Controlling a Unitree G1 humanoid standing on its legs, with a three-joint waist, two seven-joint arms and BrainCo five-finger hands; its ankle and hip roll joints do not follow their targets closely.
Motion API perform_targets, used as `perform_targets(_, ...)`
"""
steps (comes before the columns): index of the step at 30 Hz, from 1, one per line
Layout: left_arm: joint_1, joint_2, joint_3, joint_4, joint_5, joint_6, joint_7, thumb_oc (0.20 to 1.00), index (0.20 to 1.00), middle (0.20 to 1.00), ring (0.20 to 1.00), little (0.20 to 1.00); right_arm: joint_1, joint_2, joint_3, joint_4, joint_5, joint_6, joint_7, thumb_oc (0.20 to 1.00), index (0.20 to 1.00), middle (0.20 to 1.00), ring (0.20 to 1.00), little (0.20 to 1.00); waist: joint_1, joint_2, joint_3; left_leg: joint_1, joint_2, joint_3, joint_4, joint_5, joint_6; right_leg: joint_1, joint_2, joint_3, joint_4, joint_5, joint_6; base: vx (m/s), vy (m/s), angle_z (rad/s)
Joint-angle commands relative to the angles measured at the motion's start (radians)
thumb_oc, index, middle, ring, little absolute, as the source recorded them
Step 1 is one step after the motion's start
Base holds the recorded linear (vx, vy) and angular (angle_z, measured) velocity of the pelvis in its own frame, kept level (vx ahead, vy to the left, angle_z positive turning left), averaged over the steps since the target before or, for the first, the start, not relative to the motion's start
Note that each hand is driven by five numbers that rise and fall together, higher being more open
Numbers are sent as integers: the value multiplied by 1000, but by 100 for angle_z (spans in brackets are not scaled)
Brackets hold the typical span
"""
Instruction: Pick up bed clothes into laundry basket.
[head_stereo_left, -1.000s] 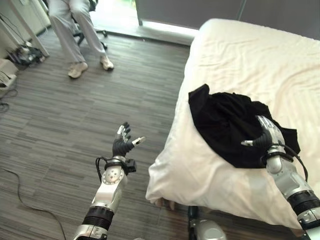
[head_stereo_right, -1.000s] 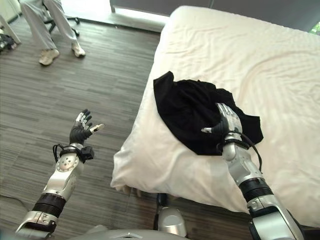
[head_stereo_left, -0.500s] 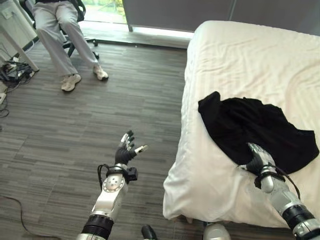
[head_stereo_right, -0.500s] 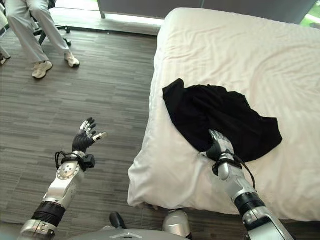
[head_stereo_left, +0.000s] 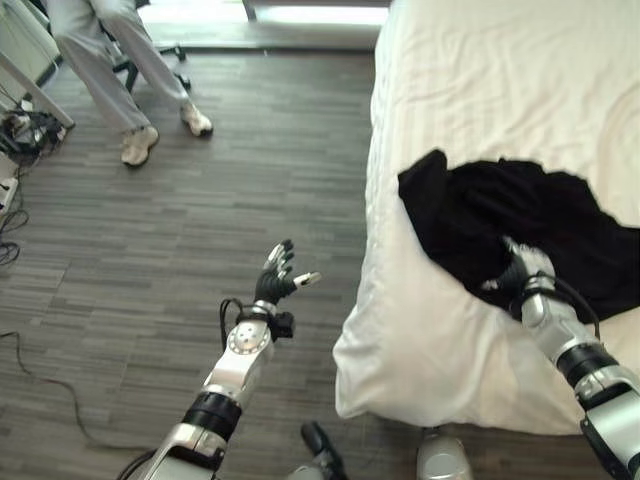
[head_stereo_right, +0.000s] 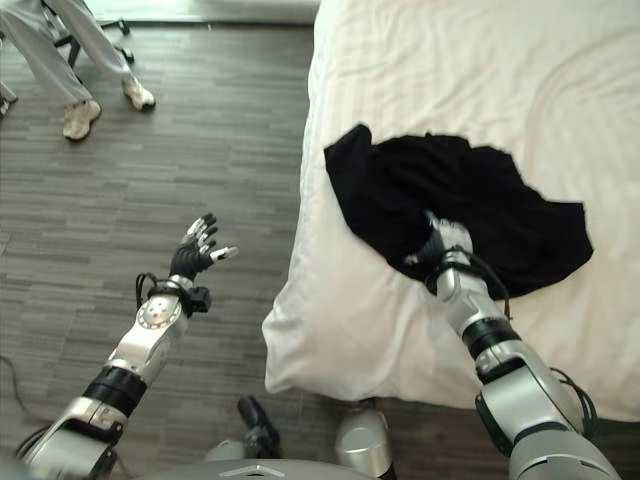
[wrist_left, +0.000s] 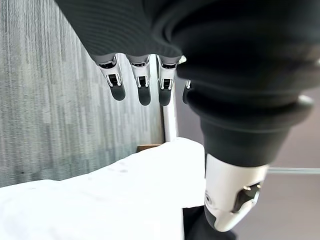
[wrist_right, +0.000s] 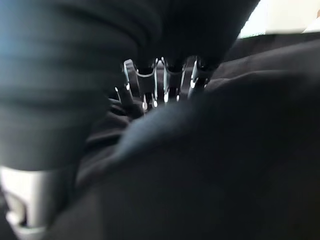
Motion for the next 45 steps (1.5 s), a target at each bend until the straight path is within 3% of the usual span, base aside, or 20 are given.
perform_targets(1, -168, 47, 15, 29, -64, -96, 40, 1000, 1000, 1000, 1000, 1000, -189, -20, 56, 94, 82, 2, -29, 1000, 1000, 1000, 1000, 1000, 4, -68, 58, 119, 120, 34, 12, 4, -151, -107, -20, 26, 18, 24, 29, -78, -55, -11)
perform_targets(13, -353, 77, -61, 148, -64, -111, 70, 1000, 1000, 1000, 1000, 1000, -412, -98, 130, 185, 118, 7, -101, 1000, 1000, 1000, 1000, 1000, 0, -33, 115, 6, 145, 60, 16, 44, -178, -244, -28, 55, 25, 58, 40, -34, -58, -11)
perform_targets(22, -358, 88, -72, 81, -57, -125, 70, 1000, 1000, 1000, 1000, 1000, -499, -221, 121, 207, 90, 51, -191, 1000, 1000, 1000, 1000, 1000, -5, 2, 138, -47, 140, 52, 14, 51, -183, -295, -43, 62, 26, 73, 48, -6, -16, 3)
perform_targets(24, -350, 83, -69, 67, -57, -122, 70, 1000, 1000, 1000, 1000, 1000, -483, -214, 109, 221, 108, 51, -182, 200, 200, 200, 200, 200, -6, 7, 138, -49, 140, 47, 14, 50, -183, -296, -45, 62, 25, 73, 48, 0, 0, 0)
perform_targets(29, -322, 65, -56, 47, -50, -115, 68, 1000, 1000, 1000, 1000, 1000, -383, -173, 44, 207, 186, 35, -166, 200, 200, 200, 200, 200, -18, 8, 129, -34, 138, 35, 17, 38, -180, -278, -43, 63, 24, 64, 44, 18, -8, 5)
perform_targets(33, -260, 66, -20, 6, -48, -105, 72, 1000, 1000, 1000, 1000, 1000, -215, -141, -34, 92, 203, 17, -164, 200, 200, 200, 200, 200, -29, -24, 116, 7, 148, 44, 115, -41, -174, -213, -14, 86, 27, 37, 29, 87, -31, 7)
perform_targets(35, -204, 68, 15, -18, -43, -92, 71, 1000, 1000, 1000, 1000, 1000, -93, -130, -94, -47, 177, 15, -162, 200, 200, 200, 200, 200, -35, -53, 112, 25, 183, 52, 234, -80, -183, -156, 14, 102, 27, 12, 11, 123, -96, -18)
perform_targets(36, -162, 64, 37, -40, -39, -84, 72, 1000, 1000, 1000, 1000, 1000, -12, -119, -143, -141, 158, 8, -166, 200, 200, 200, 200, 200, -33, -72, 113, 26, 224, 41, 340, -59, -193, -120, 40, 110, 26, -3, -9, 235, -219, -39)
perform_targets(37, -96, 46, 79, -77, -24, -69, 72, 1000, 1000, 1000, 1000, 1000, 113, -109, -221, -300, 116, -7, -172, 200, 200, 200, 200, 200, -14, -107, 109, 7, 276, -34, 525, 13, -202, -62, 76, 130, 22, -34, -52, 156, -269, -52)
perform_targets(38, -69, 33, 91, -105, -22, -62, 76, 1000, 1000, 1000, 1000, 1000, 179, -101, -284, -399, 109, -21, -182, 200, 200, 200, 200, 200, -1, -131, 108, -38, 277, -103, 607, 59, -187, -52, 93, 144, 21, -27, -83, 120, -207, -115)
perform_targets(39, -39, 30, 103, -124, -27, -62, 76, 1000, 1000, 1000, 1000, 1000, 238, -92, -344, -472, 103, -27, -189, 200, 200, 200, 200, 200, 2, -140, 93, -65, 266, -156, 633, 46, -180, -45, 97, 150, 20, -33, -89, 75, -55, -132)
perform_targets(41, -5, 17, 119, -153, -20, -58, 82, 1000, 1000, 1000, 1000, 1000, 296, -59, -413, -595, 95, -56, -204, 200, 200, 200, 200, 200, 9, -167, 61, -96, 139, -266, 615, -79, -128, -33, 97, 204, 24, -31, -85, 167, 82, -107)
perform_targets(42, -4, 19, 117, -154, -19, -57, 83, 1000, 1000, 1000, 1000, 1000, 304, -57, -418, -603, 94, -54, -202, 200, 200, 200, 200, 200, 9, -173, 58, -97, 132, -263, 612, -76, -123, -36, 90, 205, 23, -28, -83, 222, 201, -97)
perform_targets(43, 23, 2, 137, -190, -21, -60, 92, 1000, 1000, 1000, 1000, 1000, 315, -31, -450, -679, 80, -68, -212, 200, 200, 200, 200, 200, 31, -188, 33, -98, 31, -355, 466, -185, -85, -17, 98, 283, 21, -33, -54, 241, 247, -93)
perform_targets(45, 54, -4, 169, -211, -35, -67, 113, 1000, 1000, 1000, 1000, 1000, 298, 4, -435, -715, 84, -94, -207, 200, 200, 200, 200, 200, 73, -172, 7, -64, -16, -493, 283, -162, -66, -5, 136, 363, 18, -34, -36, 336, 273, -142)
